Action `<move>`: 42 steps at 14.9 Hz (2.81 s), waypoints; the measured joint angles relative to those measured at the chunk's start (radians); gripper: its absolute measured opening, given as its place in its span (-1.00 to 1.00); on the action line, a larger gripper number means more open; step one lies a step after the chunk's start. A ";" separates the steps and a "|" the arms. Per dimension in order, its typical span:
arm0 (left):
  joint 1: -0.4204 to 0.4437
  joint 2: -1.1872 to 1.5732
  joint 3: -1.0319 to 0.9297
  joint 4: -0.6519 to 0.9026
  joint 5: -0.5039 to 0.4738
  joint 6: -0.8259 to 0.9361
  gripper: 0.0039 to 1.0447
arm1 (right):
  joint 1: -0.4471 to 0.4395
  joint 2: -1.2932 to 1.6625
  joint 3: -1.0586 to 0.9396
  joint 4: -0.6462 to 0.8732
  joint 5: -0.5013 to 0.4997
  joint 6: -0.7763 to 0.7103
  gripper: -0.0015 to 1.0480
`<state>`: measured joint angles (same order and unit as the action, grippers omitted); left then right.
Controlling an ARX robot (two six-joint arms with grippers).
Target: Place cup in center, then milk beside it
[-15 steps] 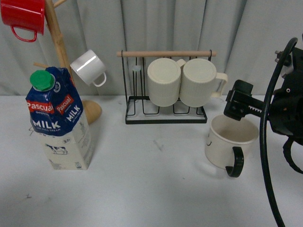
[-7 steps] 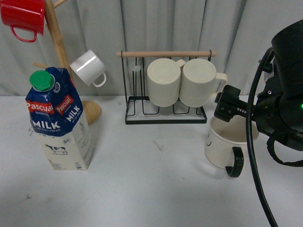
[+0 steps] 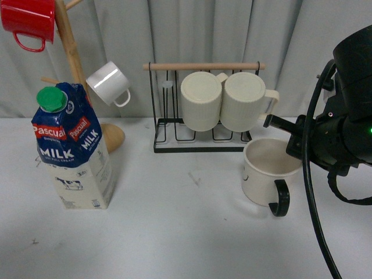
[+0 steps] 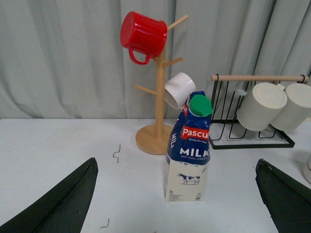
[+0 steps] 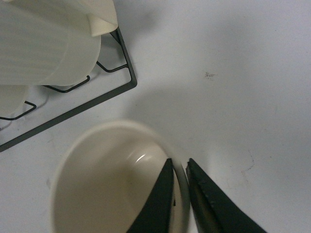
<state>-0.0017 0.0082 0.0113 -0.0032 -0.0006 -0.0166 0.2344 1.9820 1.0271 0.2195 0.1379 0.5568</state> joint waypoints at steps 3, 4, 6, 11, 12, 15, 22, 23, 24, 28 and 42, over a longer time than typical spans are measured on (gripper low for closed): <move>0.000 0.000 0.000 0.000 0.000 0.000 0.88 | -0.006 -0.005 0.000 0.000 -0.012 0.001 -0.95; 0.000 0.000 0.000 0.000 0.000 0.000 0.88 | -0.006 -0.013 -0.002 -0.001 -0.012 0.001 -0.95; 0.000 0.000 0.000 0.000 0.000 0.000 0.88 | -0.003 -0.029 -0.002 -0.003 -0.017 0.001 -0.95; 0.000 0.000 0.000 0.000 0.000 0.000 0.88 | 0.123 -0.080 -0.016 0.106 -0.073 -0.046 -0.95; 0.000 0.000 0.000 0.000 0.000 0.000 0.88 | 0.141 -0.079 -0.016 0.123 -0.091 -0.053 -0.95; 0.000 0.000 0.000 0.000 0.000 0.000 0.88 | 0.151 -0.043 -0.018 0.190 -0.113 -0.058 -0.95; 0.000 0.000 0.000 0.000 0.000 0.000 0.88 | 0.163 0.034 -0.023 0.214 -0.204 -0.087 -0.95; 0.000 0.000 0.000 0.000 0.000 0.000 0.88 | 0.156 0.035 -0.023 0.210 -0.214 -0.096 -0.95; 0.000 0.000 0.000 0.000 0.000 0.000 0.88 | 0.148 0.039 -0.023 0.211 -0.223 -0.108 -0.95; 0.000 0.000 0.000 0.000 0.000 0.000 0.88 | 0.086 0.048 -0.027 0.215 -0.240 -0.144 -0.95; 0.000 0.000 0.000 0.000 0.000 0.000 0.88 | 0.066 -0.190 -0.187 0.259 -0.344 -0.235 0.56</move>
<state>-0.0017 0.0082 0.0113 -0.0036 -0.0002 -0.0166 0.3000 1.7920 0.8402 0.4782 -0.2066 0.3218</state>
